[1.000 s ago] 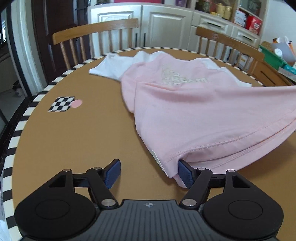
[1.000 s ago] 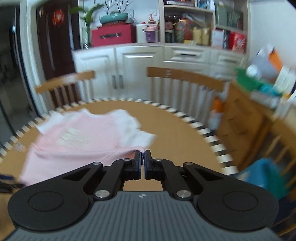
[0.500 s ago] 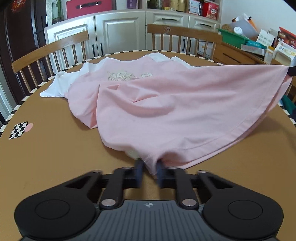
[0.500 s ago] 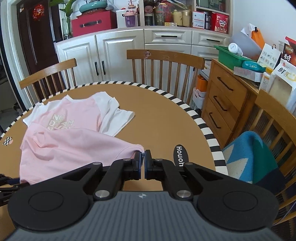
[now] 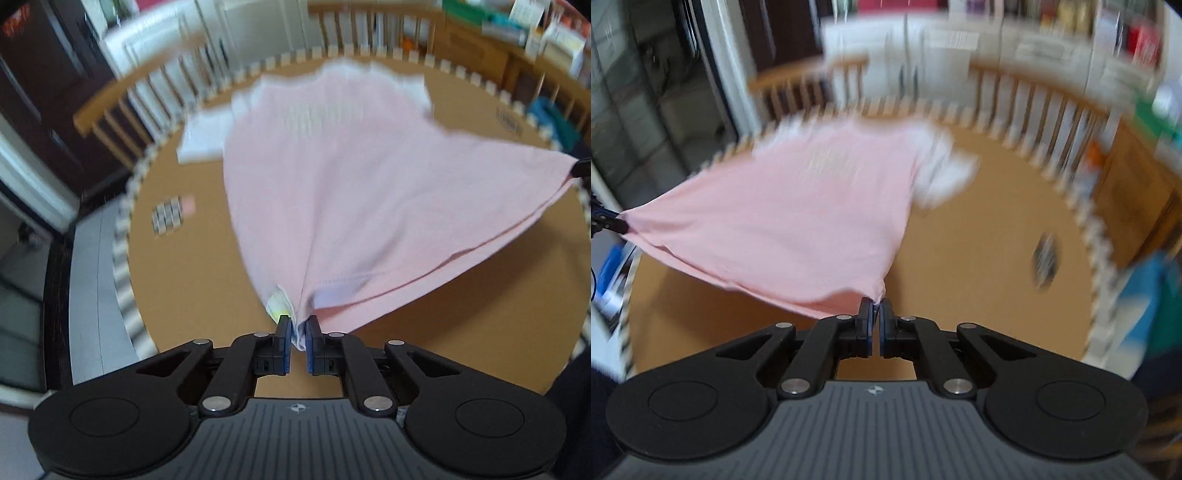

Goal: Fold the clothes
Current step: 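Pull the hem with both grippers to stretch the shirt flat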

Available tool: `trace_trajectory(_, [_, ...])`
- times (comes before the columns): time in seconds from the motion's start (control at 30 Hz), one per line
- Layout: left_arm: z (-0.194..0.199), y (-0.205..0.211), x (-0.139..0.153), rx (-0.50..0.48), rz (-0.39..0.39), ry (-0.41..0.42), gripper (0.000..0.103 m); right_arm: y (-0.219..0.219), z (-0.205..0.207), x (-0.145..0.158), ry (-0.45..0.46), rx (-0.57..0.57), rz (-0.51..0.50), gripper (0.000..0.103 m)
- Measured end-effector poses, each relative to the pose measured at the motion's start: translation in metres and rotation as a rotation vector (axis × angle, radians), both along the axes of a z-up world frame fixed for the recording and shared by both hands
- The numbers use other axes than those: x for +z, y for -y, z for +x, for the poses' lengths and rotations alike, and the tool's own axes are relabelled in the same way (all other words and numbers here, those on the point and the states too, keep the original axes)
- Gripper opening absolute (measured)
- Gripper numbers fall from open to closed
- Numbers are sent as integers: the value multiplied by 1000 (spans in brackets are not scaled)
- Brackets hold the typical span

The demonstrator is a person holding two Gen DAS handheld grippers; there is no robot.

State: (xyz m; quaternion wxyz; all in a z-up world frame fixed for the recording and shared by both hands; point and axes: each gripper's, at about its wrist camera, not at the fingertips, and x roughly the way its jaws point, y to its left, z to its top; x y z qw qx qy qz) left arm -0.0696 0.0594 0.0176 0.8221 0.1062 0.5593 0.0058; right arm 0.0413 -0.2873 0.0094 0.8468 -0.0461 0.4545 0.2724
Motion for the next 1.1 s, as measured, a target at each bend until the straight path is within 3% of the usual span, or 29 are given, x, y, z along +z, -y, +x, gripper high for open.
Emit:
trace_trajectory(0.1, [-18,-4,-62,87,5,-145,13,0,-10,-45,-115,-2,-27,4])
trace_trajectory(0.17, [-34,-7,-72,133,19,-172,13,1,-17,-64,-175,4,-55,6])
trace_trajectory(0.2, [-42,-8,-72,146,22,-162,22,4,-21,-65,-193,14,-57,8])
trace_trajectory(0.23, [-49,-10,-65,153,20,-111,33,7,-25,-65,-201,19,-58,11])
trace_trajectory(0.33, [-58,-21,-46,204,-4,80,52,21,-28,-61,-168,-31,-38,12])
trace_trajectory(0.4, [-49,-36,-42,275,-71,190,55,33,-24,-60,-135,-105,-6,12])
trace_trajectory(0.57, [-14,-58,-68,377,-270,237,55,52,-15,-72,-130,-332,198,16])
trace_trajectory(0.67, [-4,-60,-83,409,-316,216,55,50,-16,-82,-176,-421,268,19])
trace_trajectory(0.73, [-2,-53,-87,382,-298,237,50,44,-19,-88,-202,-435,310,29])
trace_trajectory(0.77, [-1,-50,-89,368,-290,242,40,41,-20,-91,-211,-437,324,24])
trace_trajectory(0.8, [1,-50,-90,350,-286,225,9,36,-22,-93,-216,-432,323,16])
trace_trajectory(0.83, [3,-50,-91,338,-283,208,7,29,-23,-94,-214,-416,295,4])
trace_trajectory(1.1, [-37,-56,-76,331,-262,158,7,6,-56,-66,-201,-332,176,4])
